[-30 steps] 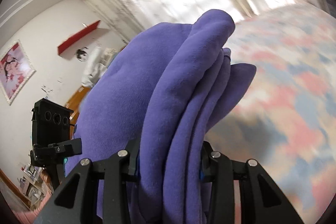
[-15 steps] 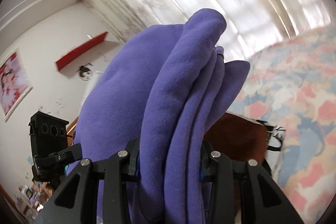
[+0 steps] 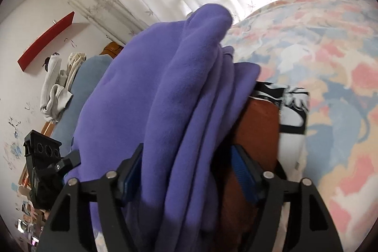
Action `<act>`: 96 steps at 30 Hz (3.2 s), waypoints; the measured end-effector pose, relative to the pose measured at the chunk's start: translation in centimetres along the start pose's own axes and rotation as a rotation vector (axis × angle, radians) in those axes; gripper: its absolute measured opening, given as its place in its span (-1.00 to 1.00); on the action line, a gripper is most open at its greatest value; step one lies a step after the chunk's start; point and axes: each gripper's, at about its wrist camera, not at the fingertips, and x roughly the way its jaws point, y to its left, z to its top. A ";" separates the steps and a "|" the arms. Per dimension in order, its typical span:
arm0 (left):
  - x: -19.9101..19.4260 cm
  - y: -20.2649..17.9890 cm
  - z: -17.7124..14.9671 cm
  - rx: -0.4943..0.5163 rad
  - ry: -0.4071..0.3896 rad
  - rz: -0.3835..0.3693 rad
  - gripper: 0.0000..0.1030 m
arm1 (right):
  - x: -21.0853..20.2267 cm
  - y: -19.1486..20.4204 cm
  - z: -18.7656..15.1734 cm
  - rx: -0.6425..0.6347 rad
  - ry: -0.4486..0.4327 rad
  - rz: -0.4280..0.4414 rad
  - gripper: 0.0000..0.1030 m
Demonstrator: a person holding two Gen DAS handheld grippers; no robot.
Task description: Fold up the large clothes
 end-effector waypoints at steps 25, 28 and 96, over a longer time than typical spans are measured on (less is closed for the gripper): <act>-18.2 -19.8 -16.7 0.269 0.037 0.130 0.99 | -26.6 8.6 -12.3 -0.140 0.104 -0.078 0.46; -20.0 -22.7 -19.4 0.285 0.017 0.127 0.99 | -30.1 9.9 -13.9 -0.177 0.101 -0.113 0.46; -19.7 -32.2 -48.0 0.312 -0.016 0.414 0.99 | -43.5 1.1 -36.4 -0.187 -0.078 -0.533 0.99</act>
